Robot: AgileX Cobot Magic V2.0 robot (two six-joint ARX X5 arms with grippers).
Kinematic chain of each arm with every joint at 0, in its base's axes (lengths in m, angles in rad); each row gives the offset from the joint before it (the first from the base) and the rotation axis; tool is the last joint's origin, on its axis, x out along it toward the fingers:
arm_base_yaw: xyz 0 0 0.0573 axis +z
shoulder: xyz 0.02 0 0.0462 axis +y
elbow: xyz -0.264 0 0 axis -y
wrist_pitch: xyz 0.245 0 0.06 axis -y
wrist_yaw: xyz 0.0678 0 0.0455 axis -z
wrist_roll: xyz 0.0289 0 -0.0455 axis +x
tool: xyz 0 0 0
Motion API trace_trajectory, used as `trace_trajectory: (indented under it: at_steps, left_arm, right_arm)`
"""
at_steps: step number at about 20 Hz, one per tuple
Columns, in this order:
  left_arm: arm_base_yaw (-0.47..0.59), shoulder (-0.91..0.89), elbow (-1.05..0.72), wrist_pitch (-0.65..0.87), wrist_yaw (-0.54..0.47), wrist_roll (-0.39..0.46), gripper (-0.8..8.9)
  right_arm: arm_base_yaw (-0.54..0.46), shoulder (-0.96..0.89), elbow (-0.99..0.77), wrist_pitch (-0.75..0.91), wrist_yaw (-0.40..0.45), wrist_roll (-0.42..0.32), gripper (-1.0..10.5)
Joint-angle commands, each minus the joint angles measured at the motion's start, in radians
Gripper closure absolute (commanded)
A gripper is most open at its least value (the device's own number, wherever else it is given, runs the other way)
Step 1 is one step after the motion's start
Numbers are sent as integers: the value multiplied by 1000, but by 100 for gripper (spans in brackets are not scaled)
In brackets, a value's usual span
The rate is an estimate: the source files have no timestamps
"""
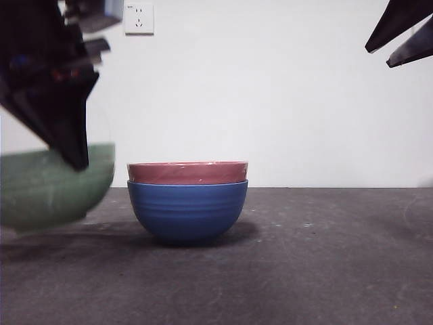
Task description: Pick up the green bowl on the top,put the green bowl on the left,pick up the red bowl in the middle,put the red bowl on the right
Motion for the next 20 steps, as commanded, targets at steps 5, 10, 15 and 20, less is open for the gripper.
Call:
trace_trajectory:
  at_steps: [5,10,15,20]
  left_arm:
    - [-18,57,-58,83,63,-16,814]
    - [-21,65,-58,70,76,-27,495]
    - [-21,25,14,-53,80,-60,495]
    - [-2,-109,128,-122,80,-48,495]
  right_arm:
    - [2,0,3,5,-2,6,729]
    - [8,0,3,10,-9,11,725]
    - [136,16,47,35,-8,5,724]
    - [321,157,229,-43,1,-27,724]
